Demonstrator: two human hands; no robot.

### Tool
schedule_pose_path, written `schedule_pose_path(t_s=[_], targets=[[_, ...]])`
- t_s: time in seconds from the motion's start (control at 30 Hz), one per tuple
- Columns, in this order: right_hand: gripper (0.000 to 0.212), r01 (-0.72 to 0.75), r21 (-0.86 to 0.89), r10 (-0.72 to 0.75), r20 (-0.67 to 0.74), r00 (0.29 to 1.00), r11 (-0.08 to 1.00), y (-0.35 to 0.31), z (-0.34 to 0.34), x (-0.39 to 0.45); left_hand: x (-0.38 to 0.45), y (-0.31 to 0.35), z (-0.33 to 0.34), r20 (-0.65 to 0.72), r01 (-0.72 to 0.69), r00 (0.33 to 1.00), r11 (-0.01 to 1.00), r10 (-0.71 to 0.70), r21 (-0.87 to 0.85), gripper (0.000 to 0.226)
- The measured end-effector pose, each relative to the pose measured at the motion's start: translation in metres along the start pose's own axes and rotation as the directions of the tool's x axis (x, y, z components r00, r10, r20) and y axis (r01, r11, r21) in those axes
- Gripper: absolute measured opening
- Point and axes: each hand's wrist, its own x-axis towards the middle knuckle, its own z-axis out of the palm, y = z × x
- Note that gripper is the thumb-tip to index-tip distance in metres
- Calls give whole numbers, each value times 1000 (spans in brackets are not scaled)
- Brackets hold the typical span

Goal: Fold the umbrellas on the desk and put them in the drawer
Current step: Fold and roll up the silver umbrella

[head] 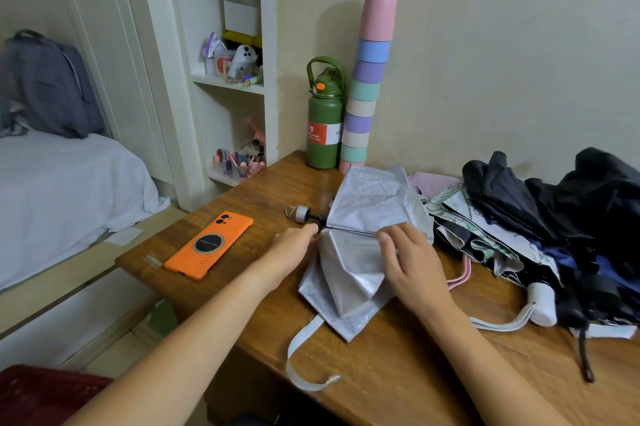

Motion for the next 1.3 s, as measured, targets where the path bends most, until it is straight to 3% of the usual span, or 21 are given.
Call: schedule_pose_path(t_s=[0.07, 0.17, 0.27, 0.33, 0.47, 0.53, 0.57, 0.67, 0.87, 0.97, 1.03, 1.07, 1.13, 1.2, 1.3], targets=[[42, 29, 41, -29, 3, 1000, 999, 6, -8, 2, -3, 0, 2, -91, -51, 994, 998, 53, 22, 34], [50, 229, 86, -236, 82, 968, 970, -4, -18, 1, -10, -1, 0, -132, -103, 985, 993, 110, 57, 43], [55, 378, 96, -388, 130, 913, 921, -35, -19, -7, -19, 6, -4, 8, -12, 1000, 999, 12, -48, 48], [48, 408, 9, -405, 145, 903, 913, -55, -12, -11, -24, 12, -8, 131, 82, 989, 992, -69, -98, 53], [20, 367, -163, -352, 114, 929, 916, -71, 4, -13, -22, 20, -15, 349, 281, 918, 930, -189, -236, 72], [8, 402, -208, -400, 56, 915, 891, -71, 7, -15, -18, 20, -15, 430, 367, 876, 881, -220, -298, 82], [11, 426, -224, -432, 24, 902, 877, -71, 7, -16, -16, 19, -15, 450, 386, 866, 861, -216, -331, 84], [43, 498, -227, -515, -23, 857, 837, -73, 1, -17, -10, 20, -13, 486, 390, 860, 814, -155, -431, 77], [40, 580, -163, -579, 56, 813, 798, -69, -1, -16, 3, 29, 3, 466, 371, 873, 813, -142, -449, 53], [27, 427, 5, -427, -26, 904, 904, -55, -15, -11, 12, 18, 10, 459, 361, 879, 810, -129, -463, 45], [27, 181, 118, -163, -148, 975, 976, -39, -28, -4, 14, 9, 14, 456, 347, 882, 819, -119, -457, 45], [28, 29, 155, 4, -204, 979, 987, -29, -34, 1, 14, 7, 15, 455, 336, 885, 816, -102, -470, 43], [30, -284, 177, 318, -213, 924, 942, -6, -44, 12, 17, 6, 15, 458, 321, 886, 810, -73, -491, 41], [30, -502, 104, 512, -121, 850, 859, 19, -52, 15, 18, 6, 15, 466, 317, 882, 811, -62, -492, 42], [20, -605, -75, 610, 75, 789, 793, 47, -61, 5, 17, 12, 15, 474, 316, 879, 810, -54, -494, 41]])
